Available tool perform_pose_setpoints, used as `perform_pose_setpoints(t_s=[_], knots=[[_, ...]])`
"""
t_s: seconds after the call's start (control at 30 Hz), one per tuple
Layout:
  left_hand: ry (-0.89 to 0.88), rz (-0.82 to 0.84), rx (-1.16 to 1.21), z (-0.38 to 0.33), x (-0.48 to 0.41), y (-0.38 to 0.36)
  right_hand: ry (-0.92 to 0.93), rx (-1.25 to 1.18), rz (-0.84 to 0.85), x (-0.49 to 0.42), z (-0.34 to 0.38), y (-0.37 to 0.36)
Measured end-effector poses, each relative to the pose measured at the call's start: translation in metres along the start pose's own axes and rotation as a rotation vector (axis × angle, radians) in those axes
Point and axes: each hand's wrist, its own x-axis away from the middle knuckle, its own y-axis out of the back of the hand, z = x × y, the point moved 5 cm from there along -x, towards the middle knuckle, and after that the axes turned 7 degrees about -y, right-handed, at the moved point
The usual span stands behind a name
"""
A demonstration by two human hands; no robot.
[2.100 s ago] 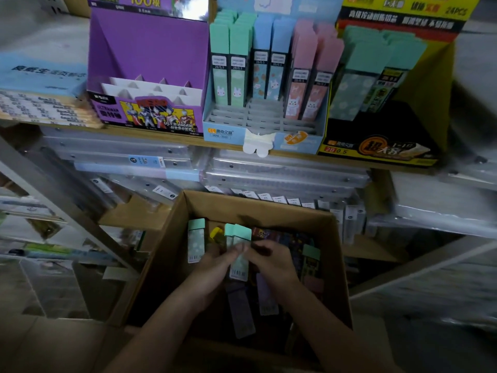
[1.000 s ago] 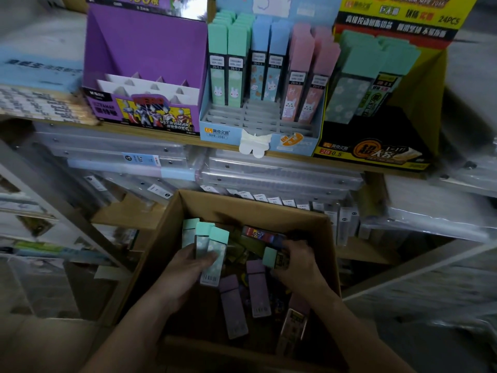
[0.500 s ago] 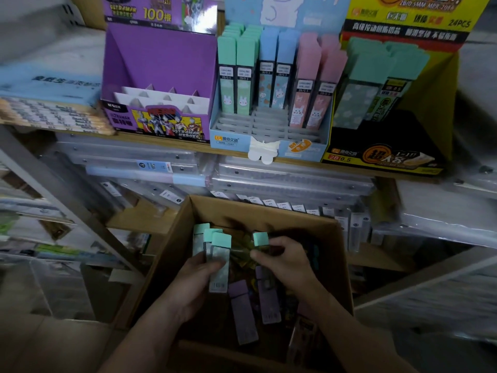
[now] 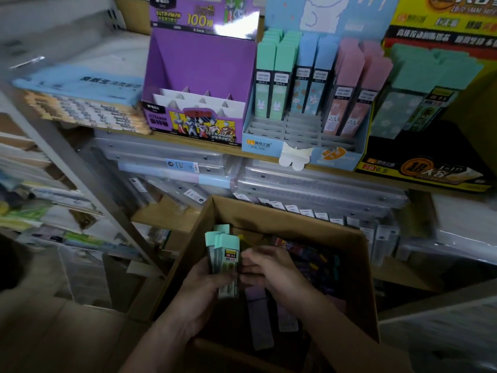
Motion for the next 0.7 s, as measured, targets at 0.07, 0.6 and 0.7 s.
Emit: perform_pose_setpoints(t_s=[0.07, 0.6, 0.7], knots=[[-0.013, -0.05, 0.037, -0.007, 0.005, 0.008, 0.08, 0.171, -0.067, -0.007, 0.004, 0.003], [-0.047, -0.248, 0.215, -0.01, 0.026, 0.023, 0.352, 1.273, -0.425, -0.056, 0.008, -0.05], [-0.047, -0.245, 0.225, -0.012, 0.026, 0.023, 0.361, 1.289, -0.408, -0.061, 0.008, -0.051]])
